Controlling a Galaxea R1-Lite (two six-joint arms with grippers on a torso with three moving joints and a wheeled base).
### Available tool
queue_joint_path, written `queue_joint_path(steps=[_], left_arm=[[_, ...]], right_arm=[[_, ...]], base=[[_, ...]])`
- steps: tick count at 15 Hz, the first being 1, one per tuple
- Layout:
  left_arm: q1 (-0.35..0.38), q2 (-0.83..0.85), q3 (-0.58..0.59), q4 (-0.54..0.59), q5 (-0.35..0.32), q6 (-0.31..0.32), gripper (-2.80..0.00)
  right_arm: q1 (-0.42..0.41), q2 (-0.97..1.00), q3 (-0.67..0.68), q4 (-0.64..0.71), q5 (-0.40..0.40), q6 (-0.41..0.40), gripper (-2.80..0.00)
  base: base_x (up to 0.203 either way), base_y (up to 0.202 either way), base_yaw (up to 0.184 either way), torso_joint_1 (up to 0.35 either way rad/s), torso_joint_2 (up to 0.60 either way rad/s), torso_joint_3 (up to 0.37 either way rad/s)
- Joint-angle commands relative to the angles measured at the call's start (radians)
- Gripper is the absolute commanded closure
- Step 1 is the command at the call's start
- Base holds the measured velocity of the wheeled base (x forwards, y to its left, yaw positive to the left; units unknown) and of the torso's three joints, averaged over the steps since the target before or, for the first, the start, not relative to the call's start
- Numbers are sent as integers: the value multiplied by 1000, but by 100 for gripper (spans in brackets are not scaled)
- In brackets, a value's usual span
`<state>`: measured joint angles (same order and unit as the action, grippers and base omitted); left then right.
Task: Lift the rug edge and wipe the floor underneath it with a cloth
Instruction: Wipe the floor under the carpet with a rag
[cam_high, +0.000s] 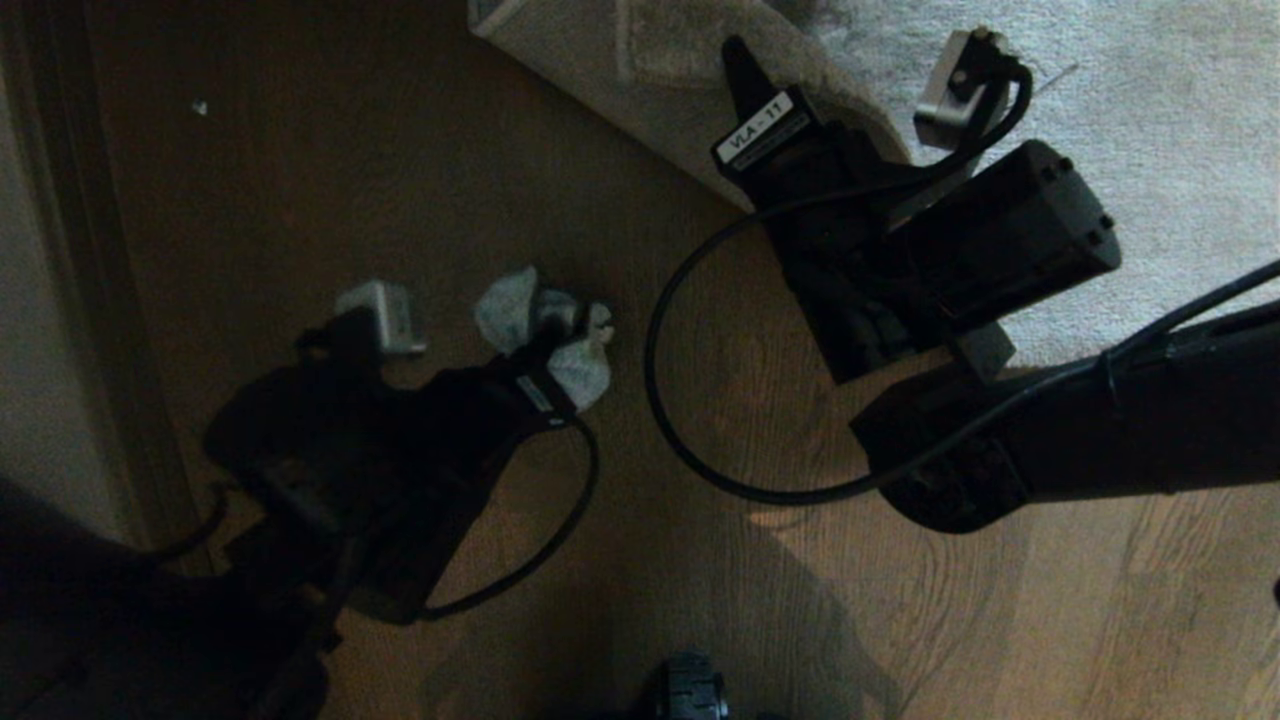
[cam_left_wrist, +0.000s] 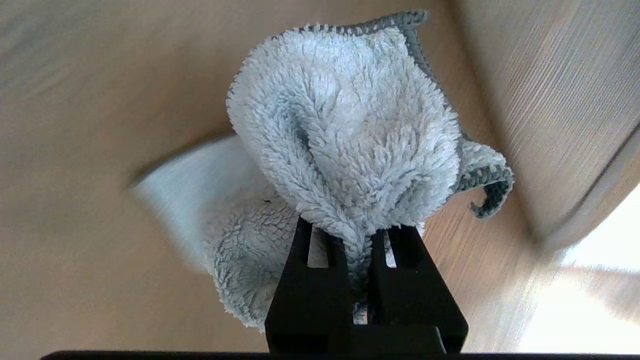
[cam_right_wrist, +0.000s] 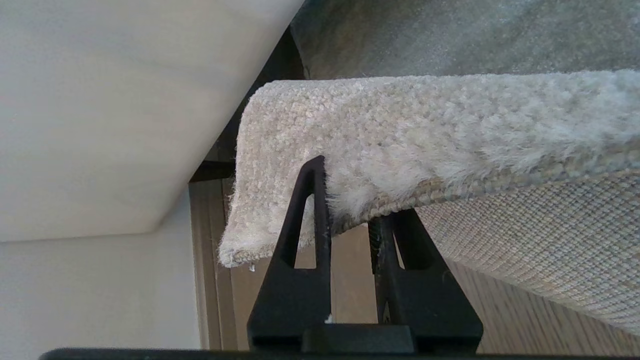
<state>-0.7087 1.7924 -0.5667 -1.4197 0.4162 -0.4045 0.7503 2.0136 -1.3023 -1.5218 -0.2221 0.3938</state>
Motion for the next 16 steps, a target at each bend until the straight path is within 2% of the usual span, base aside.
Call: queue_joint_path(steps=[1,4,6,16], left_arm=[[-2,138,-163,-28,2,-1,0],[-1,201,-304,-38,7,1,0],[10,217,-345,-39,10,4,0],[214,170,-375,-39,12,7,0]], right_arm=[[-8,2,2,-48,-5,2,0],[-12,2,15,-48,-5,2,0],[-12,3,18,-48,-5,2,0],[-11,14,17,-48,-5,0,0]], base=[[0,0,0,0,0,0],[0,0,0,0,0,0],[0,0,0,0,0,0],[0,0,0,0,0,0]])
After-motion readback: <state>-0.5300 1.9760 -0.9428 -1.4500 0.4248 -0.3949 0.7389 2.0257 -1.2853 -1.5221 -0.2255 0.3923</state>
